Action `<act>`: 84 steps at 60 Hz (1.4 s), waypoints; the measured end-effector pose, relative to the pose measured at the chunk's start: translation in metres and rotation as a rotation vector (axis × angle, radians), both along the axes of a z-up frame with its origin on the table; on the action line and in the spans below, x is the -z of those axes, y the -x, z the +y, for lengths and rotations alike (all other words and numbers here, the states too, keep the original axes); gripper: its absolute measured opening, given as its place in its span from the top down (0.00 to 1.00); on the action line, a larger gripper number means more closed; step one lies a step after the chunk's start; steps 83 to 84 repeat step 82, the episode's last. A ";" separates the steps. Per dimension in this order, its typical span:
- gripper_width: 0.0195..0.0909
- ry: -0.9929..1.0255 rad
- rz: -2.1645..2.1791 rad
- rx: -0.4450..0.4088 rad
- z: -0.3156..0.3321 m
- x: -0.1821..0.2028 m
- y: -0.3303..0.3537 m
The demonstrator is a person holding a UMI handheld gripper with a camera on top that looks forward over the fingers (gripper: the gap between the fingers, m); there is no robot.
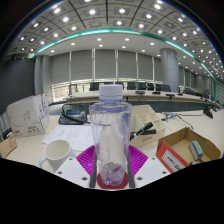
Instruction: Pour water
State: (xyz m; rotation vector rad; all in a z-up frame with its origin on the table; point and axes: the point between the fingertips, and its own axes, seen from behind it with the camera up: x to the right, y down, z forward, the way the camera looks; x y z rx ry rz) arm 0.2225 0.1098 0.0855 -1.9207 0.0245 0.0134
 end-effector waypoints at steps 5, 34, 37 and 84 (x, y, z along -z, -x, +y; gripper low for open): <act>0.51 0.022 0.007 0.018 0.001 0.002 -0.002; 0.07 0.174 -0.016 0.112 -0.103 -0.063 0.032; 0.07 0.204 -0.006 0.126 -0.126 -0.072 0.044; 0.07 0.240 -0.065 0.158 -0.331 -0.148 0.166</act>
